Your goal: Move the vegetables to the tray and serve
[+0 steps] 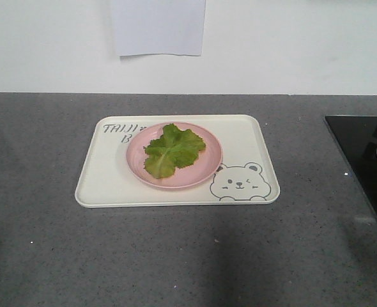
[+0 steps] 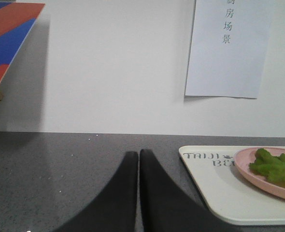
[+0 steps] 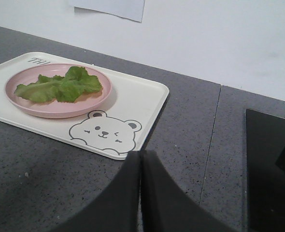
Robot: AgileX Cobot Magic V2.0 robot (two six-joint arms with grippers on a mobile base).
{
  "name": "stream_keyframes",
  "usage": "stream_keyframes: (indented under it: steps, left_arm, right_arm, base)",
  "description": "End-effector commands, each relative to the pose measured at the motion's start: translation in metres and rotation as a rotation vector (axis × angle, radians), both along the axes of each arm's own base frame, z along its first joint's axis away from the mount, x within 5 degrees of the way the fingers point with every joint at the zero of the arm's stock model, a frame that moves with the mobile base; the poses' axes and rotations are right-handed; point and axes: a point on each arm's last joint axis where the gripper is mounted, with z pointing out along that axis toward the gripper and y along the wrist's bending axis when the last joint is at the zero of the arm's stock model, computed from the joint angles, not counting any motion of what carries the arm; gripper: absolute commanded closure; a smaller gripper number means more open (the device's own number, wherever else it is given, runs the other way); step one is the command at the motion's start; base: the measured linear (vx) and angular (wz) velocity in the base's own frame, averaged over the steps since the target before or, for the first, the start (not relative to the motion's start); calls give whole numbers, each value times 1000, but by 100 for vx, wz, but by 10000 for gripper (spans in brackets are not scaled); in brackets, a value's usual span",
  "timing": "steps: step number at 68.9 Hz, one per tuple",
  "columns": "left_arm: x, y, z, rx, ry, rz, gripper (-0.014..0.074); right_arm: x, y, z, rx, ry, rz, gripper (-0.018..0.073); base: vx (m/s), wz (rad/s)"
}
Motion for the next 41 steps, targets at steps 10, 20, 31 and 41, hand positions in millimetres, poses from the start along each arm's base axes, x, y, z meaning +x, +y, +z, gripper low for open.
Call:
stream_keyframes:
  steps: [10, 20, 31, 41]
  left_arm:
    - [-3, 1, -5, -9, 7, 15, 604]
    - [-3, 1, -4, -9, -1, 15, 604]
    - [-3, 1, -2, -15, -7, 15, 604]
    - [-3, 1, -2, -15, -7, 15, 604]
  right_arm:
    - [2, -1, 15, 13, -87, -17, 568]
    - [2, -1, 15, 13, -87, -17, 568]
    - [2, -1, 15, 13, -87, -17, 568]
    - [2, -1, 15, 13, -87, -17, 568]
  base:
    - [0, 0]
    - [0, 0]
    - [0, 0]
    - [0, 0]
